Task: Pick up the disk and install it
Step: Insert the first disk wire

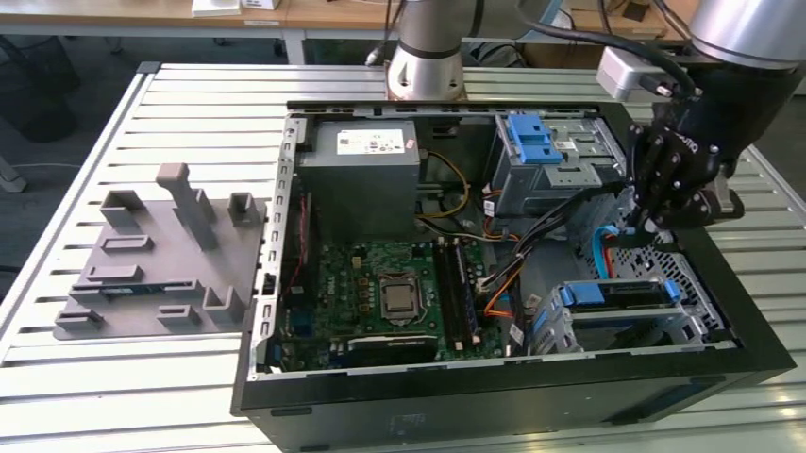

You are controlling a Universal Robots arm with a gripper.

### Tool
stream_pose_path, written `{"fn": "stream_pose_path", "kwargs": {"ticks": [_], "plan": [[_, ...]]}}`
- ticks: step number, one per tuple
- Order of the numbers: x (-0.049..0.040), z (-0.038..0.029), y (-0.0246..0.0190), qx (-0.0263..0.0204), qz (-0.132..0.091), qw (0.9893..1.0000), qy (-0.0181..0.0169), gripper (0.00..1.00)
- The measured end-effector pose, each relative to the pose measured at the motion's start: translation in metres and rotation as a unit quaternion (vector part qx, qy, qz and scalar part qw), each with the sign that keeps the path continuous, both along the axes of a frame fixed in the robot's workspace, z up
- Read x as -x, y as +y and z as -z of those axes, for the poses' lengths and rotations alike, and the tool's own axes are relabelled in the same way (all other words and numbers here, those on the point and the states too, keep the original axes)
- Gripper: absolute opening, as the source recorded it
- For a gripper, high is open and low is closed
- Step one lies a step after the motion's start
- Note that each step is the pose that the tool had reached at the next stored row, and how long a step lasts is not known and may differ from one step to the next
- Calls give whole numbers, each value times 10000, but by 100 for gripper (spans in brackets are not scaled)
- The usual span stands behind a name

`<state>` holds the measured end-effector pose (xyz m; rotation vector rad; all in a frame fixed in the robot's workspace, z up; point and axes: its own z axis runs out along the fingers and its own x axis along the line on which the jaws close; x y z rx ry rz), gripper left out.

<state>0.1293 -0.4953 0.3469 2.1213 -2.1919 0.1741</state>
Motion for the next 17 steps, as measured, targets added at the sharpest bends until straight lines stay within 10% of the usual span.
{"fn": "stream_pose_path", "kwargs": {"ticks": [7,12,17], "plan": [[0,53,-180,-27,1,10000,6,16],[0,65,-222,-337,0,9994,9,16],[0,77,-318,-347,1,9994,9,16]]}}
